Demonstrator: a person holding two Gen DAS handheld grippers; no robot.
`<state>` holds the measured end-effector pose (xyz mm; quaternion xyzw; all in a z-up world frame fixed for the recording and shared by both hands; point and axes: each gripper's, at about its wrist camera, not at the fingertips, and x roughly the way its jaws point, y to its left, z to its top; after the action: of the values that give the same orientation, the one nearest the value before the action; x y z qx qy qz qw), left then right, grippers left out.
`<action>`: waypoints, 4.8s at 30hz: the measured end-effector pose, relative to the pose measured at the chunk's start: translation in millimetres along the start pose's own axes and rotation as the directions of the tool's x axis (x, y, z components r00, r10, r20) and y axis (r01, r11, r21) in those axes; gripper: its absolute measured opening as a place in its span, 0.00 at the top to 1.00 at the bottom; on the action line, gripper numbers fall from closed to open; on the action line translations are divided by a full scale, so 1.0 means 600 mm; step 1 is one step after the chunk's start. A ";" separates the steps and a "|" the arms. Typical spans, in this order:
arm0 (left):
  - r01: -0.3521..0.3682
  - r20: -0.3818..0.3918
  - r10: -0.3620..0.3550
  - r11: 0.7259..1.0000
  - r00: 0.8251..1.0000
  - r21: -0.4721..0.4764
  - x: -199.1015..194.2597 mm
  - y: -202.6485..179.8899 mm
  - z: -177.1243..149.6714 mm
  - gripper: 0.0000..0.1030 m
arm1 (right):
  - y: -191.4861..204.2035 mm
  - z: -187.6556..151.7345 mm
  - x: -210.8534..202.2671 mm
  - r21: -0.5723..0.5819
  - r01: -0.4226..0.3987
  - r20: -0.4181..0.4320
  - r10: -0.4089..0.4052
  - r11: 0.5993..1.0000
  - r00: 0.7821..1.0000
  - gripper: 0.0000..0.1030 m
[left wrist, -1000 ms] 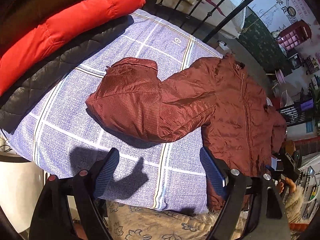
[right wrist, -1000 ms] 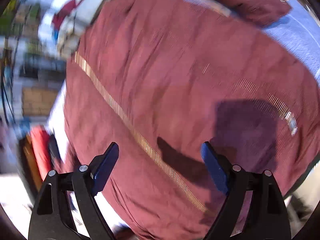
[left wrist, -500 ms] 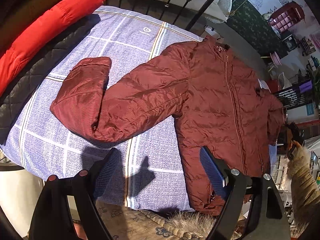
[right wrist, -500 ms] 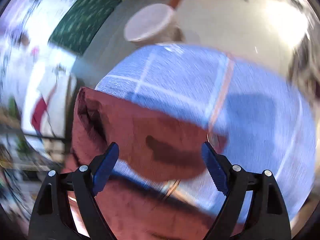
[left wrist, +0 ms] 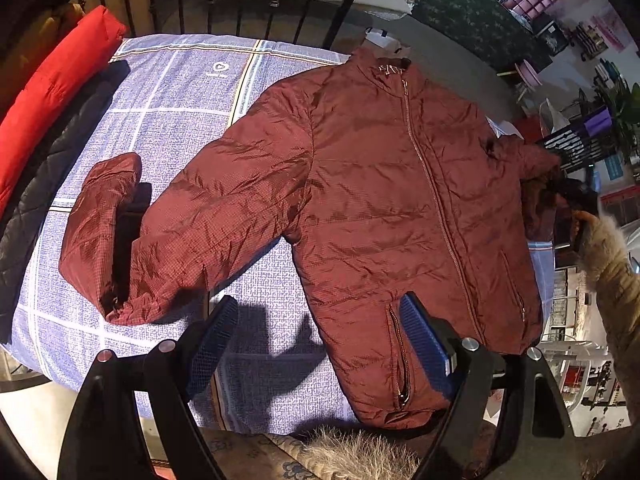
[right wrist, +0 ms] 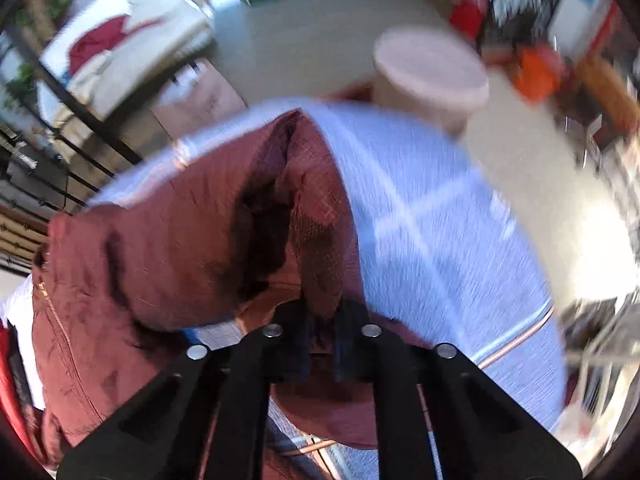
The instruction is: Fold large clothes
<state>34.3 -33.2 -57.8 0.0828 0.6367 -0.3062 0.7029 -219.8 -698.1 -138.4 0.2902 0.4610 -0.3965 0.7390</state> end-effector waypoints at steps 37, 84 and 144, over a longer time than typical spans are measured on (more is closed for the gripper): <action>0.055 -0.039 -0.051 0.991 0.998 0.121 0.038 -0.049 0.026 0.22 | -0.191 -0.167 0.023 0.818 0.139 -0.319 0.237 0.558 0.918 0.21; -0.471 0.177 0.436 0.824 0.882 0.314 0.110 -0.016 -0.017 0.21 | -0.243 -0.322 -0.079 0.600 -0.117 -0.150 0.254 0.791 0.956 0.20; 0.132 -0.373 -0.043 0.967 0.927 0.216 0.127 0.079 -0.123 0.84 | 0.119 -0.634 -0.168 -0.004 -0.289 -0.510 0.246 0.957 0.824 0.81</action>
<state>-2.7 17.5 -155.6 0.1932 0.7182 -0.3904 0.5427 -356.6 -326.9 -196.3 0.4151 0.6082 -0.1803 0.6521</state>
